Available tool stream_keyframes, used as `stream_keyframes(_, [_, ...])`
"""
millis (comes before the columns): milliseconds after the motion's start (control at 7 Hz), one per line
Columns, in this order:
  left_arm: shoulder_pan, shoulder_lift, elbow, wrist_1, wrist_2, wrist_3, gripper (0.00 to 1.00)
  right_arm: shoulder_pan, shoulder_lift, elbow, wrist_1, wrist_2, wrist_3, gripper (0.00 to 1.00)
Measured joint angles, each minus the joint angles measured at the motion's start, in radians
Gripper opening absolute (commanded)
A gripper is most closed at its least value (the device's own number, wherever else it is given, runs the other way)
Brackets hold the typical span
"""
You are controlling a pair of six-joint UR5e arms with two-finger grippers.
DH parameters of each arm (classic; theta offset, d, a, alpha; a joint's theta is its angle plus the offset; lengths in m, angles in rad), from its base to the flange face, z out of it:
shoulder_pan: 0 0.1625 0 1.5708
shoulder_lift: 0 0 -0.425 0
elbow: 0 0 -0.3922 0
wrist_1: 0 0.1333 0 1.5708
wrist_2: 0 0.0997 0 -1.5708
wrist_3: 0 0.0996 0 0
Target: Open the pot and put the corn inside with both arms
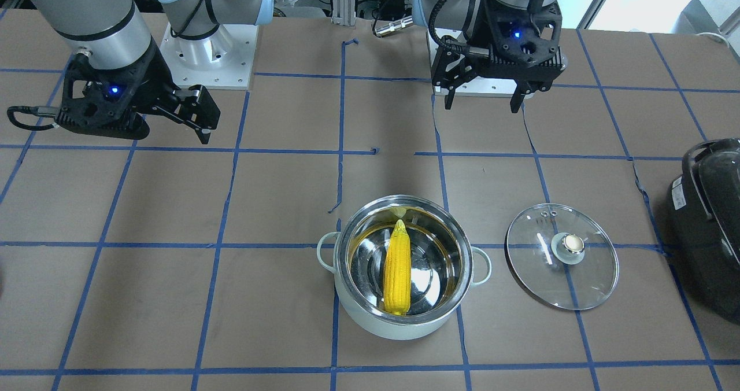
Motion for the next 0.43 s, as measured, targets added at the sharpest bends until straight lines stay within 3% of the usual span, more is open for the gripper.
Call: stream_keyframes(429, [0.049, 0.002, 0.008, -0.002, -0.004, -0.016, 1.00, -0.006, -0.024, -0.003, 0.026, -0.010, -0.025, 1.00])
